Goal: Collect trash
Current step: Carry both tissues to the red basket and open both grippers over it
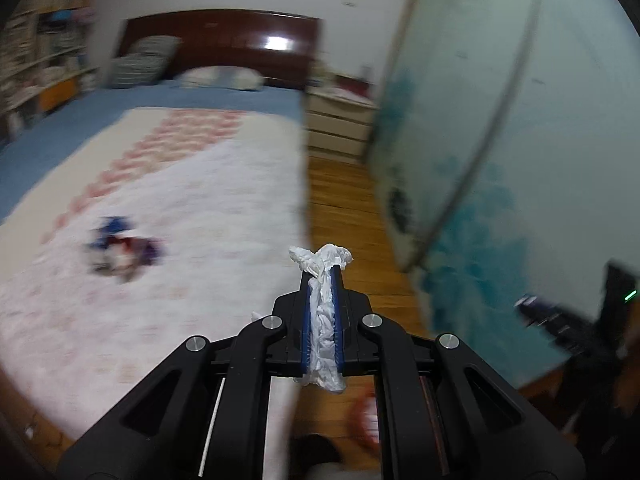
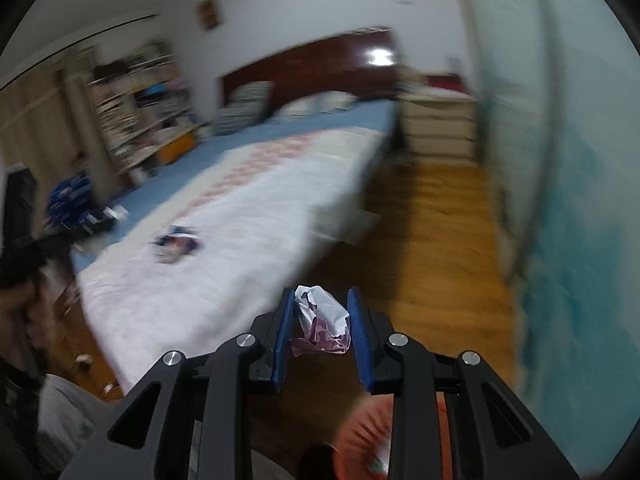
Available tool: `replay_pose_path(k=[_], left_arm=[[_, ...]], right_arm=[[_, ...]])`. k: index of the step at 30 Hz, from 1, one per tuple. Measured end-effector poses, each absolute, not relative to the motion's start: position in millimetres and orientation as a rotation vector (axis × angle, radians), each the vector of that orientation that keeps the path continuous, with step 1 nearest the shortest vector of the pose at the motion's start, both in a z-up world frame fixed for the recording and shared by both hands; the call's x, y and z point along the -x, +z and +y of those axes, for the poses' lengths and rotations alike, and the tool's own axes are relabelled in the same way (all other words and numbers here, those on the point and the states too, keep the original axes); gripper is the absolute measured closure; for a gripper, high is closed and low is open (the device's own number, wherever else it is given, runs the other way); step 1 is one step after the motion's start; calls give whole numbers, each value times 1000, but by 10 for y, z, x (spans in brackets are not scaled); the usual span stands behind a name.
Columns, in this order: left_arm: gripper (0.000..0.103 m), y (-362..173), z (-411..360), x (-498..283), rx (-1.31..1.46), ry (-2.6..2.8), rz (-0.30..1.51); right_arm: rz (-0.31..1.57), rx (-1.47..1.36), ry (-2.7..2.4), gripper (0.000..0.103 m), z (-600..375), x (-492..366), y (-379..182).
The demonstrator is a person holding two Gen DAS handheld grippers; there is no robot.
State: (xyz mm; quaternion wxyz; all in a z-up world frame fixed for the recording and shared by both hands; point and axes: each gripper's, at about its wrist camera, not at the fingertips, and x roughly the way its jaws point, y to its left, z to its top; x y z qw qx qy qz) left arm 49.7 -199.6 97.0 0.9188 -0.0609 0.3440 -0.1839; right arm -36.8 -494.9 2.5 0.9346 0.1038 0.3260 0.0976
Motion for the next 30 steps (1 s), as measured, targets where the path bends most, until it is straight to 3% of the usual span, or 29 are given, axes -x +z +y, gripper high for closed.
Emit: replay_pose_path(k=[4, 7, 14, 18, 26, 27, 28, 29, 30], left_arm=[[95, 804, -2768, -535, 131, -527, 736], [95, 357, -3451, -585, 83, -610, 863], [95, -1256, -4565, -532, -144, -675, 1251], [95, -1515, -4740, -465, -276, -684, 1281], [93, -1679, -4729, -478, -279, -682, 1339], [90, -1706, -4718, -490, -276, -675, 1354], [86, -1712, -4715, -469, -275, -671, 1363], [72, -1723, -4705, -469, -271, -667, 1370], [50, -1721, -4696, -467, -262, -665, 1372]], right_arm=[[744, -329, 60, 74, -5605, 757, -489], [784, -402, 14, 74, -5881, 1027, -843], [945, -481, -18, 74, -5975, 1071, -1863], [971, -521, -8, 74, -5934, 1026, -2120], [971, -527, -15, 71, -5846, 903, -2212], [961, -528, -24, 69, -5859, 908, -2196], [953, -529, -28, 60, -5884, 937, -2166], [940, -531, -41, 48, -5910, 955, -2131], [932, -536, -48, 44, -5939, 963, -2112]])
